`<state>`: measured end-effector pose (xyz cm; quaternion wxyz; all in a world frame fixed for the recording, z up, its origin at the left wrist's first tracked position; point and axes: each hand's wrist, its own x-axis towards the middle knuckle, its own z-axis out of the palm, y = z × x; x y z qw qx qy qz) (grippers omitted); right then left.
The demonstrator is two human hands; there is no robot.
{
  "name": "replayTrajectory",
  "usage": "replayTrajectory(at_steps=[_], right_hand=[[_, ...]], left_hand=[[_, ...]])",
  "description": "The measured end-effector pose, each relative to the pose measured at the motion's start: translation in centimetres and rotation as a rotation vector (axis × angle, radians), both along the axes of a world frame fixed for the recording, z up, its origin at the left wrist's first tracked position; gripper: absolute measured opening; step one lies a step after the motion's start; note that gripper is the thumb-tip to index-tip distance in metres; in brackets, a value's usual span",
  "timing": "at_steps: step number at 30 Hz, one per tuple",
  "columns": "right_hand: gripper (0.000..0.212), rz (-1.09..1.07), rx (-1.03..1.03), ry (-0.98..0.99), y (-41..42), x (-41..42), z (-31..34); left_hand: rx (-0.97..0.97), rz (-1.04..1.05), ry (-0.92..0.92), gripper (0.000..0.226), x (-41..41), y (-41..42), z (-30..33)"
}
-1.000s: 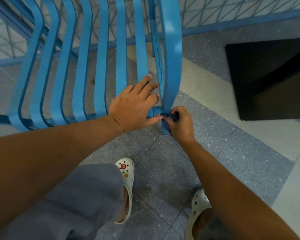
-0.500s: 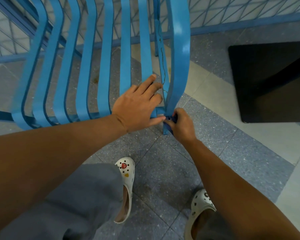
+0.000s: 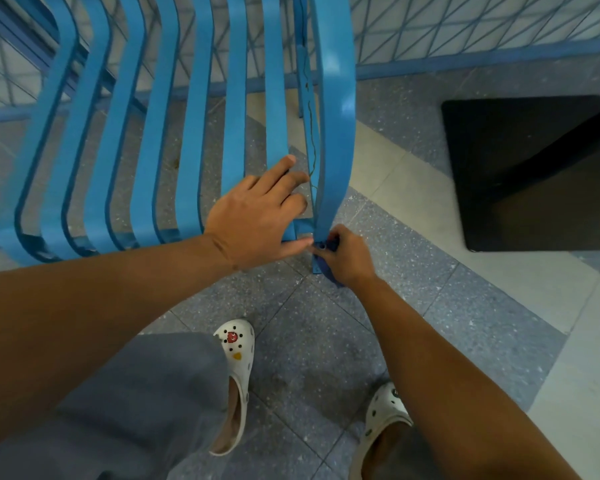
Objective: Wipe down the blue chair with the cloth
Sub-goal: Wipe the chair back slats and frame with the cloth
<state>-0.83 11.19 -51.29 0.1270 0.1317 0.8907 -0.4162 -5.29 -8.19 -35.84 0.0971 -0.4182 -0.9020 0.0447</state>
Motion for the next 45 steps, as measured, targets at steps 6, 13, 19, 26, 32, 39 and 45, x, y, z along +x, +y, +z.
replayTrajectory(at_steps=[6, 13, 19, 26, 32, 39, 45], right_hand=[[0.027, 0.099, 0.057, -0.298, 1.8, 0.0, -1.2], [0.026, 0.085, -0.053, -0.212, 6.5, 3.5, -3.1], [0.007, 0.045, -0.284, -0.034, 4.3, 5.3, -4.9], [0.019, 0.210, -0.078, 0.185, 2.8, 3.2, -4.1], [0.025, 0.094, 0.115, 0.179, 1.5, 1.0, -4.4], [0.024, 0.050, 0.018, 0.089, 1.0, 1.3, -4.1], [0.027, 0.092, 0.115, 0.186, 1.3, 0.9, -3.6]], left_hand=[[0.063, 0.036, -0.107, 0.056, 0.4, 0.1, 0.4], [0.463, 0.088, -0.353, 0.045, 12.8, 1.9, -3.9], [0.558, 0.432, -0.831, 0.039, 15.3, 2.3, -10.8], [0.683, 0.722, -0.952, 0.049, 6.2, 4.8, -13.8], [0.642, 0.695, -0.865, 0.036, 4.0, 4.2, -15.9], [0.591, 0.677, -0.854, 0.034, 3.7, 4.4, -15.5], [0.572, 0.671, -0.887, 0.036, 3.6, 4.4, -15.5]])
